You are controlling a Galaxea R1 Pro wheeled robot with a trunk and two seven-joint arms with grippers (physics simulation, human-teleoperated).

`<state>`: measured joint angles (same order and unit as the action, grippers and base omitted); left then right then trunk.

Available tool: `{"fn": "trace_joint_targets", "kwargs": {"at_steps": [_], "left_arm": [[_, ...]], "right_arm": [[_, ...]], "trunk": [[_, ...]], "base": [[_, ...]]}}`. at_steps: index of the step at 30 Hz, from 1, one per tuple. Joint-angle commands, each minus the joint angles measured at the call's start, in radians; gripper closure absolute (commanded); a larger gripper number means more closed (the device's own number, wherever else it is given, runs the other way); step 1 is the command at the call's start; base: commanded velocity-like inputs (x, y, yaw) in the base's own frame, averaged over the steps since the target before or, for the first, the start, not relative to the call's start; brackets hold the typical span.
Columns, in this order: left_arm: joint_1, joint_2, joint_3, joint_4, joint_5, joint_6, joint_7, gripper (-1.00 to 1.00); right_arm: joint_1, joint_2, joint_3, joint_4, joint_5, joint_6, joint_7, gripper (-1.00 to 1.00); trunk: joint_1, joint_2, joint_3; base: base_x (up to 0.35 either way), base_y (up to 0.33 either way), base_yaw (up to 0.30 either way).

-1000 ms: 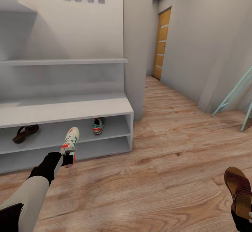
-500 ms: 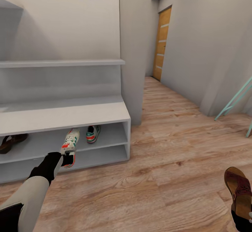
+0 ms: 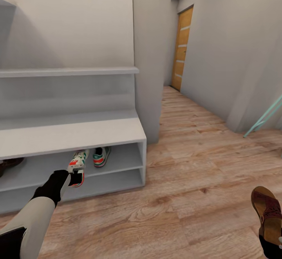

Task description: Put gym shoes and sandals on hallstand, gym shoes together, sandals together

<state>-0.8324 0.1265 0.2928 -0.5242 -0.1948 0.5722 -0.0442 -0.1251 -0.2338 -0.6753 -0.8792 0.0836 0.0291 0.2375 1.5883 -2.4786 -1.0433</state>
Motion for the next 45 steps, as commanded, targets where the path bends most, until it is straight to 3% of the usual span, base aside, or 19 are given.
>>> {"fn": "trace_joint_targets", "kwargs": {"at_steps": [1,14,17,28,45], "left_arm": [[-0.001,-0.001,0.005,-0.001,-0.009,0.004,-0.006,1.00],[-0.002,0.002,0.002,-0.004,-0.009,0.000,-0.008,1.00],[-0.002,0.002,0.002,-0.003,-0.010,-0.001,-0.008,1.00],[-0.001,0.004,-0.001,-0.002,-0.009,-0.003,-0.008,1.00],[-0.001,0.002,0.004,-0.002,-0.009,-0.007,-0.006,1.00]], "right_arm": [[-0.001,0.001,-0.004,-0.001,0.008,0.003,0.008,1.00],[-0.001,0.001,-0.004,-0.002,0.008,0.003,0.008,1.00],[-0.001,0.001,-0.004,-0.002,0.008,0.004,0.008,1.00],[-0.001,0.001,-0.004,-0.002,0.008,0.004,0.008,1.00],[-0.001,0.001,-0.003,-0.002,0.008,0.003,0.008,1.00]], "trunk": [[0.000,0.000,-0.001],[0.000,0.000,-0.001],[0.012,-0.021,-0.010],[0.013,-0.022,-0.033],[0.013,-0.022,-0.035]], "base": [[0.275,0.000,0.000],[0.077,0.000,0.000],[0.002,0.000,0.000],[0.000,0.000,0.000],[0.102,0.034,0.000]]}}
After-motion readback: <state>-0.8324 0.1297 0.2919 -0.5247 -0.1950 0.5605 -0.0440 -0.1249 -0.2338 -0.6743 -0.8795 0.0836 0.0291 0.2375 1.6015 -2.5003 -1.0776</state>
